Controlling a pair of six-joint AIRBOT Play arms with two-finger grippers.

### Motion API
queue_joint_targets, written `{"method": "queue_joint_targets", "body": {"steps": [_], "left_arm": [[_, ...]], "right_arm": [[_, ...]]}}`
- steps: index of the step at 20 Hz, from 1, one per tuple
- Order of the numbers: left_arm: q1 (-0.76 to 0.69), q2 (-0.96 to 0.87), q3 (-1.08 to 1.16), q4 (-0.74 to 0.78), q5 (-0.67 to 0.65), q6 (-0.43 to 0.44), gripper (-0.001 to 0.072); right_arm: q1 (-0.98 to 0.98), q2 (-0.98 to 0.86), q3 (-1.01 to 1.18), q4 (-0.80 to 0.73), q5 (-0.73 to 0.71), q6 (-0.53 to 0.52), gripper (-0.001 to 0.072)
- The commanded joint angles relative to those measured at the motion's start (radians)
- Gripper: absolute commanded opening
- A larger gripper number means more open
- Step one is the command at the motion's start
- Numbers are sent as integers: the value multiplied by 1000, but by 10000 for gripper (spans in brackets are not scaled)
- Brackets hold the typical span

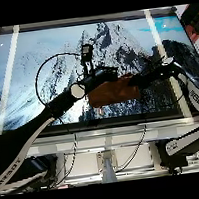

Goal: Fold the clothes and pants, and hang the long-sleeved shirts on hangers.

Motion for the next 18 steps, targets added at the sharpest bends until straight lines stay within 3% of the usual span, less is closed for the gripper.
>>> {"method": "queue_joint_targets", "body": {"steps": [1, 4, 5, 6, 7, 8, 10, 13, 16, 18], "left_arm": [[0, 0, 0, 5, 1, 0, 368], [0, 0, 0, 5, 1, 0, 368], [1, 0, 0, 5, 1, 0, 368], [4, 0, 0, 5, 1, 0, 368], [4, 3, 0, 6, 1, 0, 368], [4, 11, 0, 41, 1, 0, 368], [4, 40, 0, 196, 1, 0, 368], [17, 105, 0, 391, -3, 0, 368], [77, 184, 0, 397, -37, 0, 368], [154, 242, 0, 397, -127, -1, 364]], "right_arm": [[40, -45, -1, 114, 63, -14, 679], [127, -44, 0, 116, -42, -37, 672], [158, -44, 0, 115, -82, -43, 556], [182, -43, 0, 114, -120, -43, 369], [202, -43, 6, 113, -145, -43, 252], [212, -43, 19, 109, -152, -43, 209], [209, -42, 66, 100, -148, -43, 30], [158, -25, 154, 76, -138, -42, 13], [43, 41, 217, 56, -138, -37, 13], [-65, 109, 225, 45, -143, -37, 13]]}}
